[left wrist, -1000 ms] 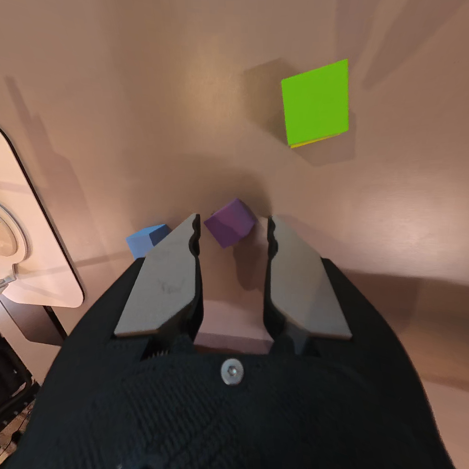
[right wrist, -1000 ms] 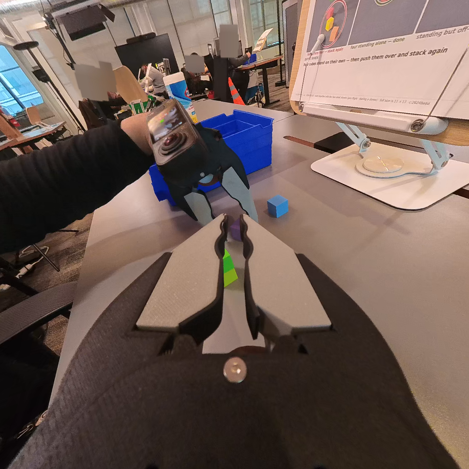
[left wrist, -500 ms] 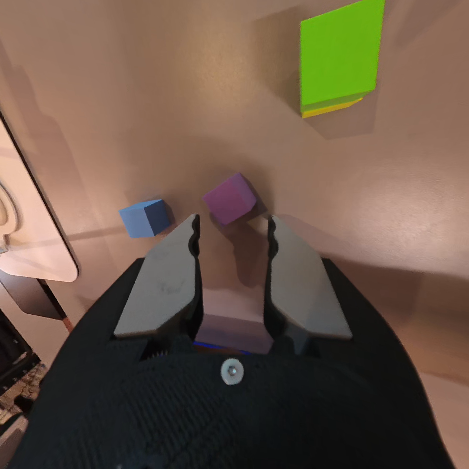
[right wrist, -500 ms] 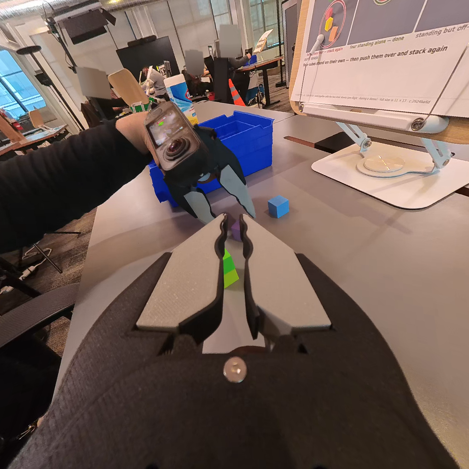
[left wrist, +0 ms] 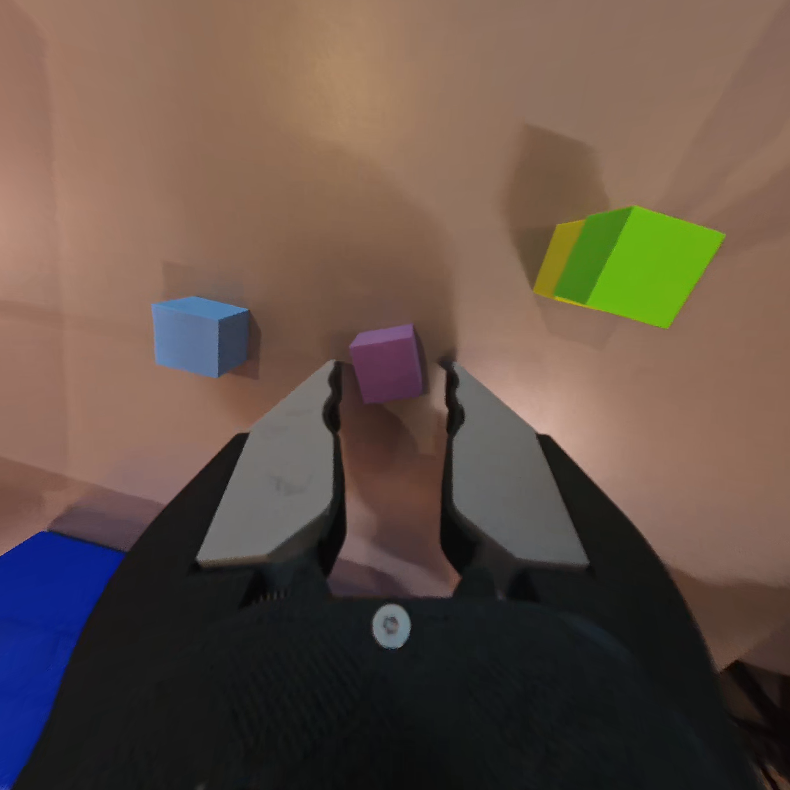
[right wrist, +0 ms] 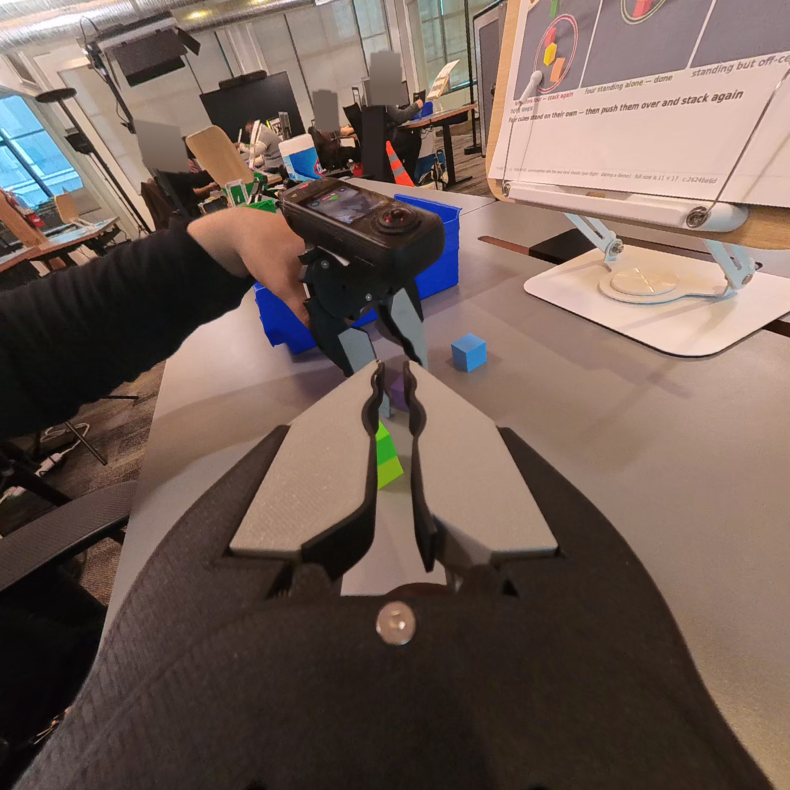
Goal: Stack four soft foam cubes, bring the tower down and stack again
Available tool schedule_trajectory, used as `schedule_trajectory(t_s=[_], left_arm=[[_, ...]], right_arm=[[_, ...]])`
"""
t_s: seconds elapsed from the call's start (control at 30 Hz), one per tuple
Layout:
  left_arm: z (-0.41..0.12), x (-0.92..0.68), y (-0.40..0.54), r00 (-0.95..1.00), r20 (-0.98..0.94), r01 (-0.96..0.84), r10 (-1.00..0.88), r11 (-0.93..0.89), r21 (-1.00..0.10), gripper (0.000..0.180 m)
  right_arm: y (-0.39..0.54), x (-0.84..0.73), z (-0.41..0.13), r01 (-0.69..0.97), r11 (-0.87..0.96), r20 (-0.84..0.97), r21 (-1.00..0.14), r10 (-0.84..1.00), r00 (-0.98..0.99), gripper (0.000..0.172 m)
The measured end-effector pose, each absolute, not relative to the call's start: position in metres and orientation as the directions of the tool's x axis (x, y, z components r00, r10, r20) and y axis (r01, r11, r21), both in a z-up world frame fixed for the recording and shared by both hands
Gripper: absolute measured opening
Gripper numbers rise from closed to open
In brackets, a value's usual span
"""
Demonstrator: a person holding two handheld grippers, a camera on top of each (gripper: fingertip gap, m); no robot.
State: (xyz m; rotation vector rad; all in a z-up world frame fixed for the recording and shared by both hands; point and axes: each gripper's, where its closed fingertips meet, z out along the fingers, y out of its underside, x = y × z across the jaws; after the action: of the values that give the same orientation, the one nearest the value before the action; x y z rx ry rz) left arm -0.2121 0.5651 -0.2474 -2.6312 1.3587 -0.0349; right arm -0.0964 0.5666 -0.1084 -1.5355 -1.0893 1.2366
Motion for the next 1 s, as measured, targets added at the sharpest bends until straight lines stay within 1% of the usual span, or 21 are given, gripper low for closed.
schedule_trajectory(t_s=[0.03, 0.07, 0.23, 0.4, 0.57, 0.7, 0.8, 0.9, 0.93, 1.0], left_arm=[[-0.247, -0.211, 0.566, 0.592, -0.057, -0.798, -0.804, -0.575, -0.182, 0.032], [-0.247, -0.210, 0.567, 0.609, -0.054, -0.784, -0.791, -0.591, -0.192, 0.028], [-0.248, -0.214, 0.572, 0.703, -0.015, -0.696, -0.711, -0.684, -0.218, 0.027], [-0.248, -0.218, 0.573, 0.709, -0.028, -0.690, -0.705, -0.684, -0.235, 0.026], [-0.241, -0.211, 0.565, 0.624, -0.063, -0.759, -0.779, -0.585, -0.285, 0.025], [-0.220, -0.207, 0.563, 0.579, -0.076, -0.786, -0.812, -0.531, -0.317, 0.025], [-0.196, -0.193, 0.561, 0.562, -0.017, -0.766, -0.827, -0.513, -0.386, 0.025], [-0.174, -0.167, 0.555, 0.515, 0.003, -0.753, -0.857, -0.453, -0.477, 0.025], [-0.172, -0.161, 0.554, 0.504, -0.007, -0.756, -0.864, -0.438, -0.486, 0.025], [-0.173, -0.154, 0.550, 0.477, -0.034, -0.785, -0.878, -0.408, -0.465, 0.025]], right_arm=[[0.566, -0.096, -0.108, 0.111, -0.248, -0.234, -0.962, 0.964, 0.127, 0.006], [0.566, -0.097, -0.108, 0.112, -0.247, -0.233, -0.962, 0.964, 0.126, 0.006], [0.565, -0.096, -0.107, 0.112, -0.243, -0.228, -0.964, 0.965, 0.126, 0.006], [0.565, -0.096, -0.107, 0.111, -0.246, -0.232, -0.963, 0.965, 0.124, 0.006], [0.562, -0.100, -0.113, 0.140, -0.256, -0.243, -0.956, 0.964, 0.108, 0.007], [0.561, -0.101, -0.115, 0.148, -0.255, -0.241, -0.955, 0.965, 0.109, 0.007], [0.562, -0.101, -0.117, 0.154, -0.253, -0.237, -0.955, 0.965, 0.113, 0.007], [0.564, -0.101, -0.119, 0.157, -0.253, -0.236, -0.955, 0.964, 0.121, 0.007], [0.565, -0.101, -0.120, 0.158, -0.256, -0.238, -0.954, 0.963, 0.123, 0.007], [0.566, -0.101, -0.122, 0.163, -0.260, -0.241, -0.952, 0.962, 0.127, 0.007]])
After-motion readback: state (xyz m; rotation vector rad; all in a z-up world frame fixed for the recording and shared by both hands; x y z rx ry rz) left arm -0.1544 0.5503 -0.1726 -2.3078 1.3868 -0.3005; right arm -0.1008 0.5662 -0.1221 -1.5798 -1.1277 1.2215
